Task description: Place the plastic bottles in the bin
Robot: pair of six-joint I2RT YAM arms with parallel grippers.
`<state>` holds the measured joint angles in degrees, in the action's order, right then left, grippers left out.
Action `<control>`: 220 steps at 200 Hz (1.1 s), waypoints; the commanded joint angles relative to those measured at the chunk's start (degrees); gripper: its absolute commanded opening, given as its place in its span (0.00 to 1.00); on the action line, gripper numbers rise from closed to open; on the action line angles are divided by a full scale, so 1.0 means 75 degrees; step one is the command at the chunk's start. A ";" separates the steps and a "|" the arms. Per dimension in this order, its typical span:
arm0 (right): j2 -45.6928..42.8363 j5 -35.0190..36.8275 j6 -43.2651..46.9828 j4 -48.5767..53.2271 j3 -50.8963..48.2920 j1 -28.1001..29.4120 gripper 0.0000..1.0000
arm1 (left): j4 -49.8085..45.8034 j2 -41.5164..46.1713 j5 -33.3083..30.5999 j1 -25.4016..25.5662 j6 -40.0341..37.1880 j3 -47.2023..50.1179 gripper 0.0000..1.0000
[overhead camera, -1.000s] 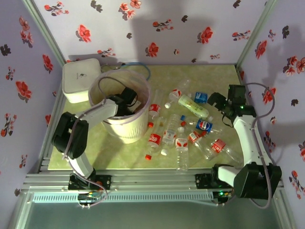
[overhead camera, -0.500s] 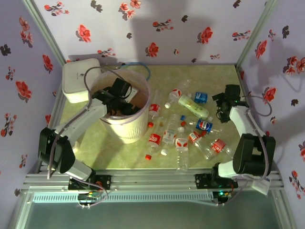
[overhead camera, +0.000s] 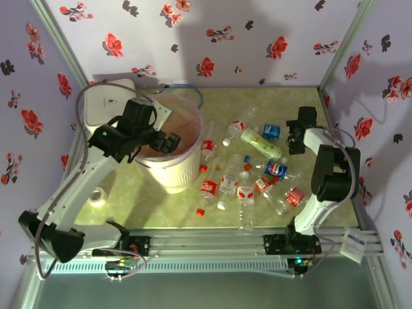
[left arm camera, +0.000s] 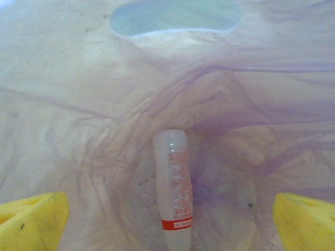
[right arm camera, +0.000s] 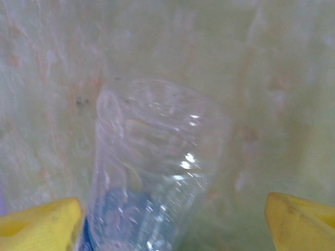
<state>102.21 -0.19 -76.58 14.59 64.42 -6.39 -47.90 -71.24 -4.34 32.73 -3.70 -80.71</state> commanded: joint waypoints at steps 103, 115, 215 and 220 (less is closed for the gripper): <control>0.1353 -0.0064 -0.0285 -0.0382 0.0906 -0.0164 0.62 | 0.0162 0.1108 0.0221 0.0927 -0.0192 -0.0816 1.00; 0.1214 -0.0057 -0.0260 -0.0352 0.0879 -0.0218 0.61 | 0.0229 0.1103 0.0258 0.0933 -0.0214 -0.0808 1.00; -0.1777 -0.0308 0.1105 -0.0156 0.0414 -0.0905 0.43 | 0.0391 0.0297 0.0545 0.1120 -0.0020 -0.1659 1.00; -0.1947 -0.0432 0.1282 -0.0175 0.0438 -0.0905 0.42 | 0.0359 0.0200 0.0646 0.1120 0.0026 -0.1756 1.00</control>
<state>93.34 -1.37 -72.95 13.52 68.75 -12.67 -45.45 -67.09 -1.23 40.88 -3.84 -90.39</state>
